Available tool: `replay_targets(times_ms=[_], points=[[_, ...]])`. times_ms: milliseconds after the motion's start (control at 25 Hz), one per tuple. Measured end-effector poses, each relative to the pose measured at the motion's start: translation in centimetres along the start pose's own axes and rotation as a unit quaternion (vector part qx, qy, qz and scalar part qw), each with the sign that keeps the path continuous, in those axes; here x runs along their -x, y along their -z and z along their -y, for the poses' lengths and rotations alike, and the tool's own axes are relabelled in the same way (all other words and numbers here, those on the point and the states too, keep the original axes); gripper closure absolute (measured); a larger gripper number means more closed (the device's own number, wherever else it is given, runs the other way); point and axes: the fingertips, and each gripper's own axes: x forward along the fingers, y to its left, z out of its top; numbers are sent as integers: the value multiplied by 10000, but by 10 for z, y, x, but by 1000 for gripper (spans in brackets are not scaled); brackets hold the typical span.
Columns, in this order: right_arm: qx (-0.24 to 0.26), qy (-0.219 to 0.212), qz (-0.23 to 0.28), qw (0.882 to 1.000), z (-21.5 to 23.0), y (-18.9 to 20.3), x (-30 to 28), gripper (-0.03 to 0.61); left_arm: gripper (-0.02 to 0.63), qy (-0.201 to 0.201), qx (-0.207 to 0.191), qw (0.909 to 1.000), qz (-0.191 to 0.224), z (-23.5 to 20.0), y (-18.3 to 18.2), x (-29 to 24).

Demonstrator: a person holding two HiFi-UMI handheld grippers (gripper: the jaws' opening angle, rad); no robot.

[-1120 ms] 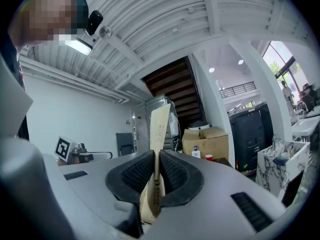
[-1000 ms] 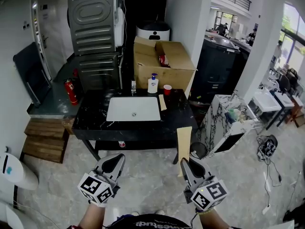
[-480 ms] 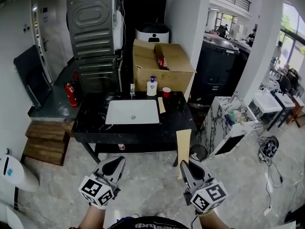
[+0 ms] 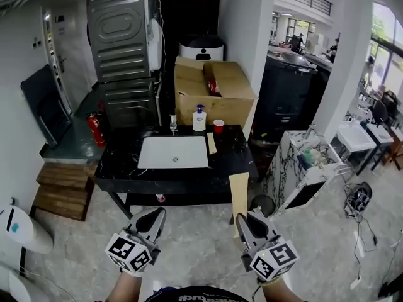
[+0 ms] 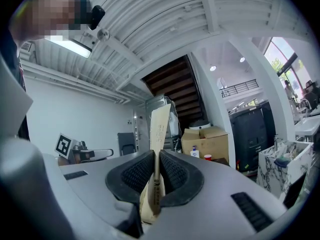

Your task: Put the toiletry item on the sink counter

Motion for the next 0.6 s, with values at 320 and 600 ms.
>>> replay_targets(times_ms=[320, 600], points=[[-79, -216, 54, 9997, 23, 1, 9, 509, 598, -135, -192, 9997, -69, 24, 7, -18], [-214, -213, 61, 9995, 48, 6, 11, 509, 598, -105, -250, 9995, -181, 35, 13, -40]])
